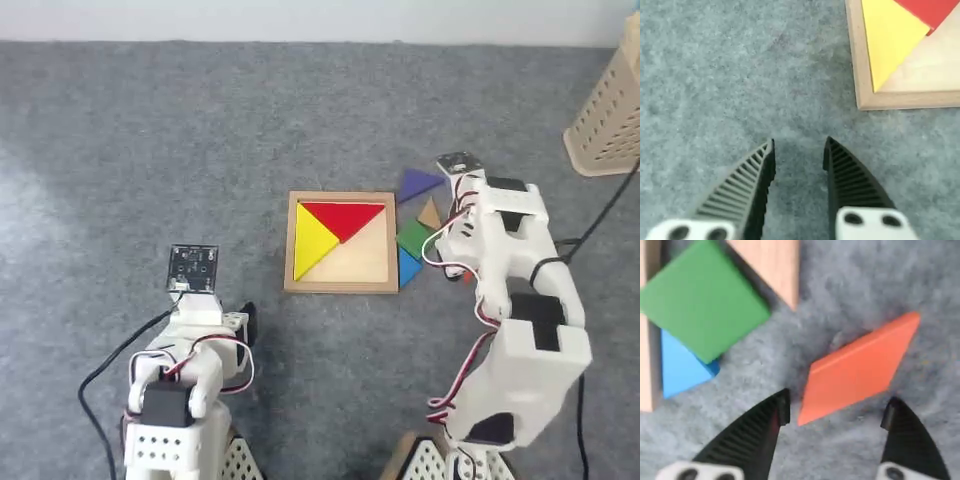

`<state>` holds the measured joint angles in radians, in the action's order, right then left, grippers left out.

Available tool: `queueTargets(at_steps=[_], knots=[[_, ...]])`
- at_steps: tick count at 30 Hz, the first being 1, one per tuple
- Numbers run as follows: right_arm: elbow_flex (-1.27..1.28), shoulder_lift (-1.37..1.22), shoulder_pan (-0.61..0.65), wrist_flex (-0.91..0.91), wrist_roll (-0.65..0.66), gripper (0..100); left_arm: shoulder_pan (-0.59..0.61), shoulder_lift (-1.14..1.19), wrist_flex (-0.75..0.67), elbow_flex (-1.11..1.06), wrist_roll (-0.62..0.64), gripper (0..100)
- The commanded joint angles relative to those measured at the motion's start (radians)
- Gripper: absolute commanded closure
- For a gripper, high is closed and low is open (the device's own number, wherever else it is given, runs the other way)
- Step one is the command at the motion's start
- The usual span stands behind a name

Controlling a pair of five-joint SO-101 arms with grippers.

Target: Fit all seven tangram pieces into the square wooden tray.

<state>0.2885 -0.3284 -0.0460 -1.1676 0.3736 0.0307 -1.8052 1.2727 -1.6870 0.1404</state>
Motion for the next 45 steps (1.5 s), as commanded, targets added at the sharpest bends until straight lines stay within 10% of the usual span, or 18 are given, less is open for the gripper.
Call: queueTargets(at_steps=[1,10,26,45], knots=[[-0.034,0.061,-0.039,-0.021,-0.017,68.0,0.006,-0.020,-0.006,0.002,0.006,85],[-0.149,0.329,0.128,-0.082,-0.273,68.1,0.006,-0.020,-0.006,0.002,0.006,85],[-0.213,0.050,0.193,-0.025,-0.629,68.2,0.006,-0.020,-0.006,0.002,0.006,85],[-0.368,-0.220,-0.019,-0.101,-0.606,68.1,0.006,-0.020,-0.006,0.002,0.006,85]])
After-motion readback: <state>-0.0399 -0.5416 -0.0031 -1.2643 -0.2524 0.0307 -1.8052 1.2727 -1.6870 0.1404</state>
